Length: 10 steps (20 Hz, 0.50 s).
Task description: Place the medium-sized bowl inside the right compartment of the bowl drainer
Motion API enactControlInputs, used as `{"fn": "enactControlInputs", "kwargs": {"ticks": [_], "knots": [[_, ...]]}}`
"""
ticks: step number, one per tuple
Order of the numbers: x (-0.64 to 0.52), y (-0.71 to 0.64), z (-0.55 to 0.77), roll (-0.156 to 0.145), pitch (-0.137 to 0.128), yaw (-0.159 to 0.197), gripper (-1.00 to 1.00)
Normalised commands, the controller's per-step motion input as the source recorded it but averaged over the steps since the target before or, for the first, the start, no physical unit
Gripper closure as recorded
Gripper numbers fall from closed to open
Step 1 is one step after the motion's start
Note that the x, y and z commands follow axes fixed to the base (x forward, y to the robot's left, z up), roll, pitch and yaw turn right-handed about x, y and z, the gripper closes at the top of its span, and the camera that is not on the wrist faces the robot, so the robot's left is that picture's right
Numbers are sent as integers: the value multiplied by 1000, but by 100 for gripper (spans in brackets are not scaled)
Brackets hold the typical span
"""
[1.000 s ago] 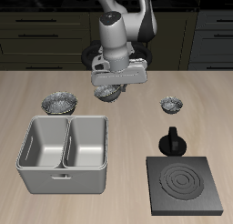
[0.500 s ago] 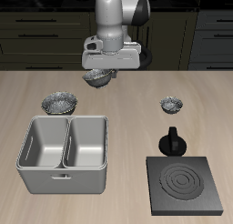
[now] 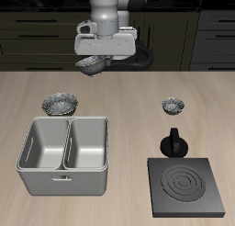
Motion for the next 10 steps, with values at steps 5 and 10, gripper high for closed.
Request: {"fn": "enactControlInputs", "kwargs": {"ticks": [5,10], "knots": [[251,-203,217,30,35,-3,100],[256,-272,235,22,29,55,100]]}}
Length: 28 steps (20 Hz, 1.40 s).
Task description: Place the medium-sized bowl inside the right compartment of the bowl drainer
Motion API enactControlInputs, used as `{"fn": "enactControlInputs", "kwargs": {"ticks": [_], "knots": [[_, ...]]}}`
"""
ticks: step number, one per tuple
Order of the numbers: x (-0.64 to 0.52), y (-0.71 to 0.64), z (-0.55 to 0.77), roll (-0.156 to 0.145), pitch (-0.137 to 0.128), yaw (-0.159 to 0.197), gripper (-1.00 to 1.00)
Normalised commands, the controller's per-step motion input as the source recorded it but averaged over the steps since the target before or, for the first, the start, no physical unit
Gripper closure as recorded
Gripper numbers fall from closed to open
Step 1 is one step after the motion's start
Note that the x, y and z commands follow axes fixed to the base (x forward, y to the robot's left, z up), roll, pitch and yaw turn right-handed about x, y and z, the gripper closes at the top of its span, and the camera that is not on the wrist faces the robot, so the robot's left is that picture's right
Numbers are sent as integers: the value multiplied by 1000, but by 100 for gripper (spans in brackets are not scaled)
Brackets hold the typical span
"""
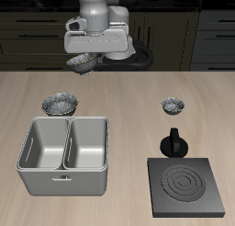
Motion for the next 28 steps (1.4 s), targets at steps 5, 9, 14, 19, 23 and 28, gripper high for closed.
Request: {"fn": "enactControlInputs", "kwargs": {"ticks": [5,9,14,19,23,28], "knots": [[206,-389,271,-21,7,-2,100],[210,-471,371,-6,-29,6,100],[201,-214,156,0,-10,49,100],[318,-111,95,16,16,3,100],[403,-111,172,-26,-3,-9,100],[367,-144,79,-26,31,-20,100]]}}
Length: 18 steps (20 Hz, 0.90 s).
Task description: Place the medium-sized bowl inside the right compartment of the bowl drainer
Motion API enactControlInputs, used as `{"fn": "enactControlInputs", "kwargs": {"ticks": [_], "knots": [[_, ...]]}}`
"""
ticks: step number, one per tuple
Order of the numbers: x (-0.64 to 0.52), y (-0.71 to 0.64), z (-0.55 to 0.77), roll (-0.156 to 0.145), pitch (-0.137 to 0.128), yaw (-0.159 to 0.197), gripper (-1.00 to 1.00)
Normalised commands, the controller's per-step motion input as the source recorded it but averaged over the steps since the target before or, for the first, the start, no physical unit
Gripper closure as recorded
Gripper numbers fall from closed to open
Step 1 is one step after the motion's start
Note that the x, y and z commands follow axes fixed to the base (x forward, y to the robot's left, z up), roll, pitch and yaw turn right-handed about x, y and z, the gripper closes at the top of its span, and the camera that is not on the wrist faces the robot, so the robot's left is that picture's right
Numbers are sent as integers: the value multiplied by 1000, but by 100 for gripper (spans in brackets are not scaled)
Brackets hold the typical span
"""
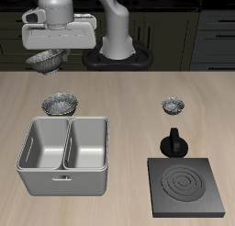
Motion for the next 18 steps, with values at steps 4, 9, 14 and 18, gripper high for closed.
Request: {"fn": "enactControlInputs", "kwargs": {"ticks": [4,9,14,18], "knots": [[536,-186,183,-40,6,-21,100],[352,100,93,-21,14,8,100],[280,39,150,-10,-21,5,100],[405,-54,38,-60,12,-7,100]]}}
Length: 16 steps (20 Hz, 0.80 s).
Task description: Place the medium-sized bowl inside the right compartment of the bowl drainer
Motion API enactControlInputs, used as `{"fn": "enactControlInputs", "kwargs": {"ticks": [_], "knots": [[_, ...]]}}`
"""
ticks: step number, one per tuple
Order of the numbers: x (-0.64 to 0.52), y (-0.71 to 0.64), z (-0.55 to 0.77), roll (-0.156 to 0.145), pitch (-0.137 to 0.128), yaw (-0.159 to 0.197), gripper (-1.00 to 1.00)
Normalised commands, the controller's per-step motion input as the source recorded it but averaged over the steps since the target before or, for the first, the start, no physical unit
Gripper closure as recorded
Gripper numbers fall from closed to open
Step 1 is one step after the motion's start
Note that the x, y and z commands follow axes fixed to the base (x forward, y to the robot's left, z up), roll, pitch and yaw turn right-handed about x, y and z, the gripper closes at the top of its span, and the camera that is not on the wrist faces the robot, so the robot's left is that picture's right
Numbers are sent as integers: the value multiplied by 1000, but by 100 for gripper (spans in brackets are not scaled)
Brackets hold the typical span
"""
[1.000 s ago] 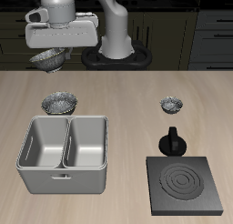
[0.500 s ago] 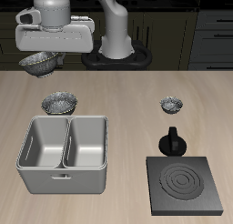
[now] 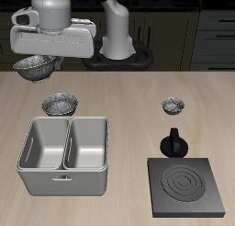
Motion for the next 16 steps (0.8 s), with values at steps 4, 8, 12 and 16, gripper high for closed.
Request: {"fn": "enactControlInputs", "kwargs": {"ticks": [4,8,12,16], "knots": [[315,-8,-15,-20,3,8,100],[362,-18,-8,-30,1,-5,100],[280,-20,-71,-29,29,-1,100],[255,29,-121,-15,29,-7,100]]}}
